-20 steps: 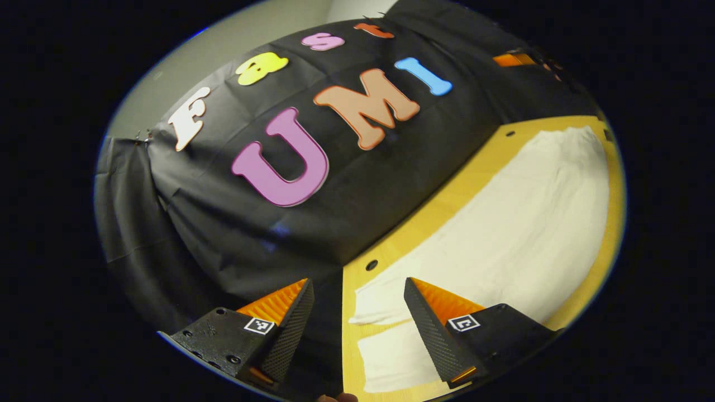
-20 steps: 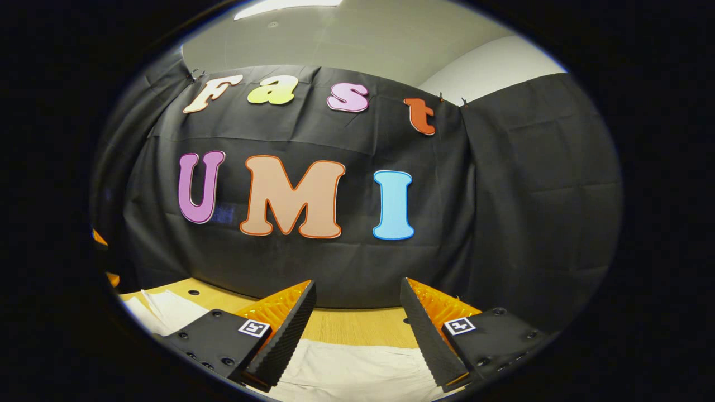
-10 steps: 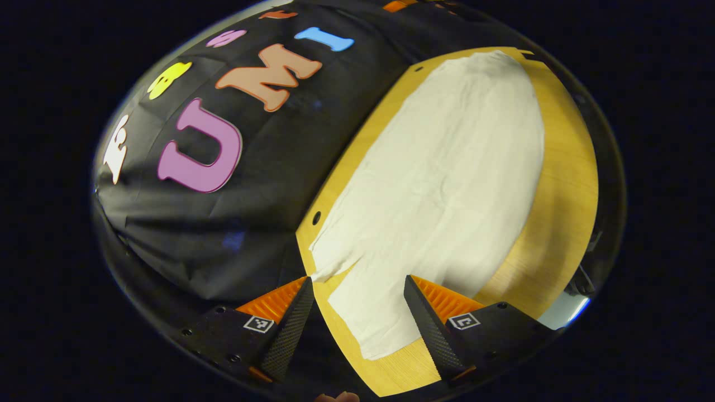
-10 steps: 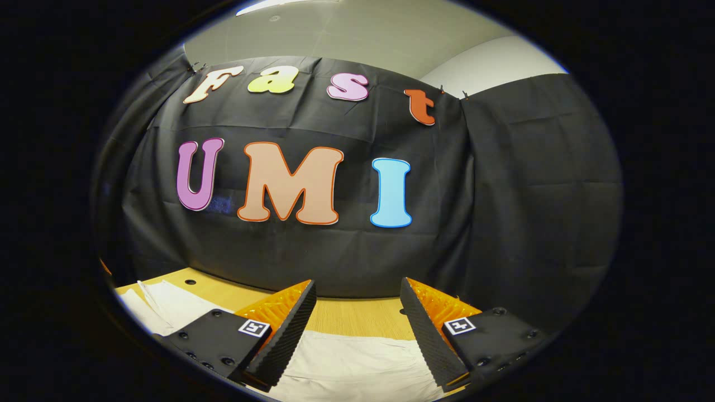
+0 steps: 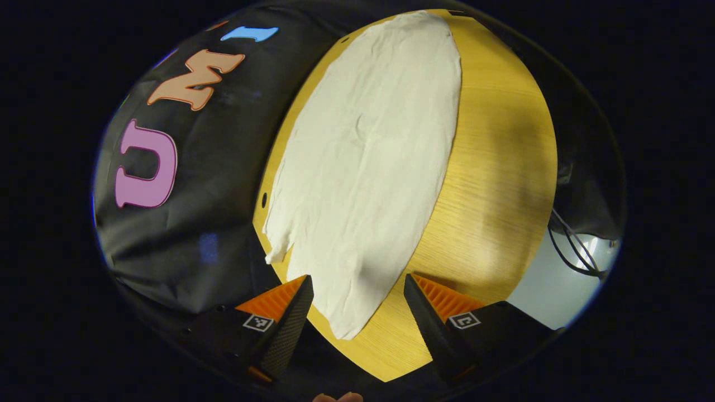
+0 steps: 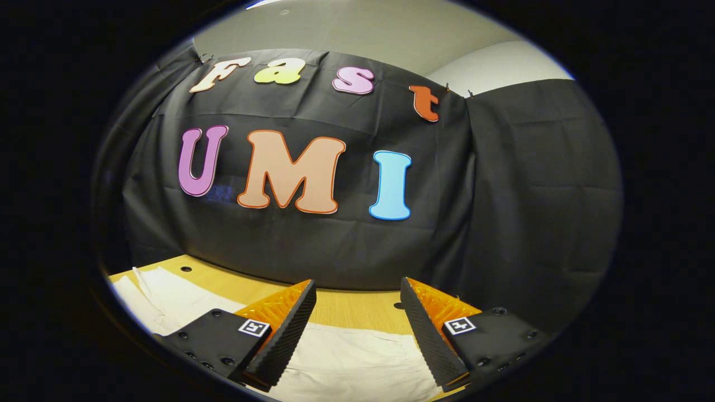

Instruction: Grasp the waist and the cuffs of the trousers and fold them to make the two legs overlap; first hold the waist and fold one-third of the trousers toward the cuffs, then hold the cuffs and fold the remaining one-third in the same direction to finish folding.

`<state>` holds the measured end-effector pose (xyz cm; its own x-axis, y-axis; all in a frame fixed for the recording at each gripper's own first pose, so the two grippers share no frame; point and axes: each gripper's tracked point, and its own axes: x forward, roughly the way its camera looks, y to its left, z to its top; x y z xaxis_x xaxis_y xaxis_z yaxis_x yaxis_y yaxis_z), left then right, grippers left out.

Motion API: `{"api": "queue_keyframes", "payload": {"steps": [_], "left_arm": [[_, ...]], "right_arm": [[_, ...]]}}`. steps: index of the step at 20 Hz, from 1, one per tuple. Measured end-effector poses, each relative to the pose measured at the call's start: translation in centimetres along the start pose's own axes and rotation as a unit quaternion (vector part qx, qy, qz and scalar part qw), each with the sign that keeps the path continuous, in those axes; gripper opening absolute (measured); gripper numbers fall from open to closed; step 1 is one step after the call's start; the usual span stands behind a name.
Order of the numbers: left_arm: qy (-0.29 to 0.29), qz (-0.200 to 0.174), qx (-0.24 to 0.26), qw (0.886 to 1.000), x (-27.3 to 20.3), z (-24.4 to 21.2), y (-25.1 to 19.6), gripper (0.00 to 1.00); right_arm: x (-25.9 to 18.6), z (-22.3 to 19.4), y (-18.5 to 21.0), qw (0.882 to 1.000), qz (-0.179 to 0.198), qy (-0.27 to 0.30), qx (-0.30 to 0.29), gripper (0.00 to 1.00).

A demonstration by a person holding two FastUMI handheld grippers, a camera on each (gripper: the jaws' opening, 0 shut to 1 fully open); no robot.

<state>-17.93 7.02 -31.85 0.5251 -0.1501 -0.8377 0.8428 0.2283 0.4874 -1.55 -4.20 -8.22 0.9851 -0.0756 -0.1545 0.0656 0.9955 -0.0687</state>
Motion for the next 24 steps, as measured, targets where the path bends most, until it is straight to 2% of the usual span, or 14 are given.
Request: {"api": "queue_keyframes", "payload": {"steps": [3,5,6,11,15,17,18,20,22,24], "left_arm": [[-0.002,-0.007,0.023,1.0,0.6,0.6,0.0,0.97],[0.002,-0.016,0.021,1.0,1.1,0.5,-0.2,0.96],[0.002,-0.016,0.026,1.0,1.4,0.7,0.1,0.91],[-0.003,-0.009,0.05,0.999,2.9,1.3,1.1,0.91],[0.003,0.001,0.047,0.999,3.9,1.6,2.3,0.89],[0.01,-0.019,0.035,0.999,4.8,1.2,1.4,0.87],[0.014,-0.026,0.035,0.999,4.8,1.2,1.0,0.67],[0.017,-0.028,0.046,0.998,4.9,1.3,0.5,0.39],[0.02,-0.027,0.044,0.998,5.0,1.3,0.1,0.23],[0.024,-0.031,0.033,0.999,4.9,1.2,-0.4,0.11]], "right_arm": [[-0.2,0.2,-0.5,1.0,-0.004,-0.002,-0.012,0.97],[-0.3,0.1,-1.0,1.0,-0.008,-0.002,-0.016,0.97],[-0.3,-0.1,-1.2,1.0,-0.011,-0.001,-0.017,0.97],[-0.5,-0.4,-2.4,1.0,-0.026,0.003,-0.018,0.97],[-0.7,-1.0,-2.7,0.999,-0.03,0.007,-0.022,0.97],[-0.8,-1.0,-2.9,0.999,-0.031,0.006,-0.028,0.97],[-0.9,-1.1,-3.1,0.999,-0.03,0.006,-0.031,0.98],[-1.2,-0.9,-3.1,0.999,-0.025,0.001,-0.035,0.98],[-1.4,-1.2,-3.8,0.998,-0.026,0.0,-0.054,0.97],[-1.4,-2.2,-4.3,0.996,-0.021,0.013,-0.084,0.97]]}}
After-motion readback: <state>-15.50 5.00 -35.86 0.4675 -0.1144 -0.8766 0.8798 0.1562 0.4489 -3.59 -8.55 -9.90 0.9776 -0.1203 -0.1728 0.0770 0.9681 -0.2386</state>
